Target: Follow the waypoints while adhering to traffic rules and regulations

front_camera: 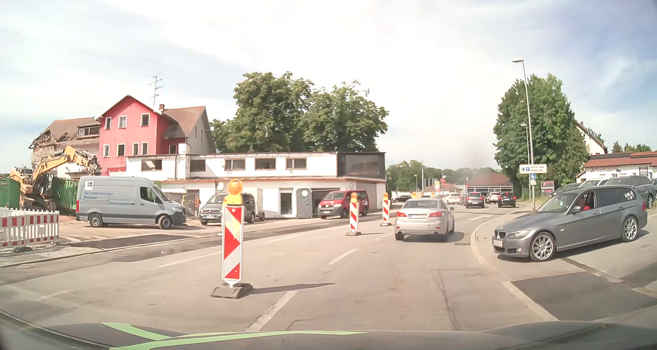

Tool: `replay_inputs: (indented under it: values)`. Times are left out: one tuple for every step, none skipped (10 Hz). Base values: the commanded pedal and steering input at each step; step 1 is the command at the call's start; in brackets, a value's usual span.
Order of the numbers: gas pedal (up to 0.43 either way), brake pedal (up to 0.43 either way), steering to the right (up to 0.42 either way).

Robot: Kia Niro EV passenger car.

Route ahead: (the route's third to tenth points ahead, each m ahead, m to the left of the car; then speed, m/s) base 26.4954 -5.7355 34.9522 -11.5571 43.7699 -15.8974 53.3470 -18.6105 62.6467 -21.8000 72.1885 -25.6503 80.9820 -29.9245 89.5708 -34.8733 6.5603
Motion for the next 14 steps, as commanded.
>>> replay_inputs:
  values:
    - [0.067, 0.000, 0.096]
    - [0.067, 0.000, 0.097]
    - [0.067, 0.000, 0.098]
    - [0.067, 0.000, 0.097]
    - [0.067, 0.000, 0.095]
    - [0.067, 0.000, 0.093]
    - [0.067, 0.000, 0.093]
    - [0.067, 0.000, 0.093]
    - [0.067, 0.000, 0.093]
    - [0.079, 0.000, 0.094]
    - [0.079, 0.000, 0.095]
    - [0.087, 0.000, 0.095]
    - [0.087, 0.000, 0.095]
    - [0.098, 0.000, 0.096]
